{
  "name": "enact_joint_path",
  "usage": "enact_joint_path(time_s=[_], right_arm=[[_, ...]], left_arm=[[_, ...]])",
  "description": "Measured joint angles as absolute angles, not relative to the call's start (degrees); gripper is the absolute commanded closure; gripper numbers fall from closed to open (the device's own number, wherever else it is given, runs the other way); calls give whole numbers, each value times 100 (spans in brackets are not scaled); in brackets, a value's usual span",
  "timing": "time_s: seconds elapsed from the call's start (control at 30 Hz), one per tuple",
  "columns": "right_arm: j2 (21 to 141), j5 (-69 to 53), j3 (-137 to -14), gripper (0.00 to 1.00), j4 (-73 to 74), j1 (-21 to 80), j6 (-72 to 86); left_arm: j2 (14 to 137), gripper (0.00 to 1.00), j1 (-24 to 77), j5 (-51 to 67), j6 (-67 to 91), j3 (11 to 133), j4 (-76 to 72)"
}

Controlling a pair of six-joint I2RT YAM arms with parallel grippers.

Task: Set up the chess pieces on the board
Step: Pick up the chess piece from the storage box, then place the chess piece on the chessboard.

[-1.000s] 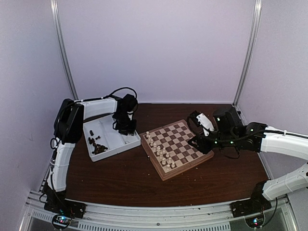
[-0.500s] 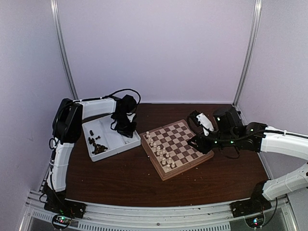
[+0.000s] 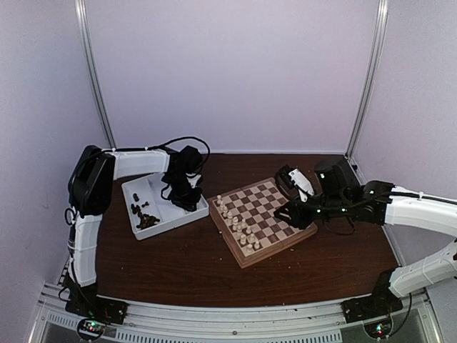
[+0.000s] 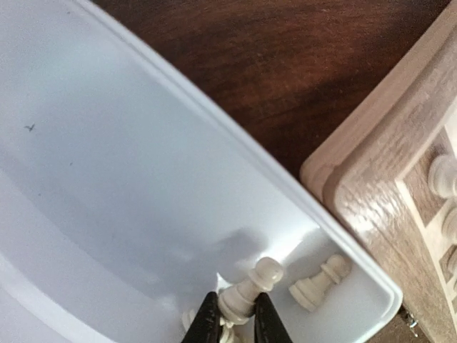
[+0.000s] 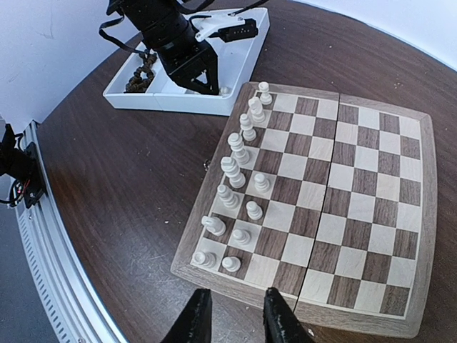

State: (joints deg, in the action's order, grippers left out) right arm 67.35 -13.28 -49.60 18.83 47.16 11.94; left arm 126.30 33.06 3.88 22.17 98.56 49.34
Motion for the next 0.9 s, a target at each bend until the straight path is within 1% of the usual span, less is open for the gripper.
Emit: enact_joint_path(time_s=[0.4, 0.53, 0.7, 0.83, 0.9], right_arm=[[7393, -2062, -5612, 73, 1831, 4729, 1378], [7706, -2333, -5865, 73, 1704, 4775, 1634], [8095, -2534, -6147, 73, 1433, 4825, 2154], [8348, -2759, -6180, 70, 1076, 4849, 2703], [8490, -2823, -6270, 66, 1022, 4853, 2899]], left_arm=[[10779, 89, 3310, 436, 2196, 8123, 3697], [10331, 89, 3312, 847, 2152, 7686, 3229], [9666, 89, 3450, 1640, 2115, 7116, 2545], [9247, 88, 3846, 1975, 2064, 6855, 2053], [9085, 88, 4101, 2045, 2034, 6746, 1800]])
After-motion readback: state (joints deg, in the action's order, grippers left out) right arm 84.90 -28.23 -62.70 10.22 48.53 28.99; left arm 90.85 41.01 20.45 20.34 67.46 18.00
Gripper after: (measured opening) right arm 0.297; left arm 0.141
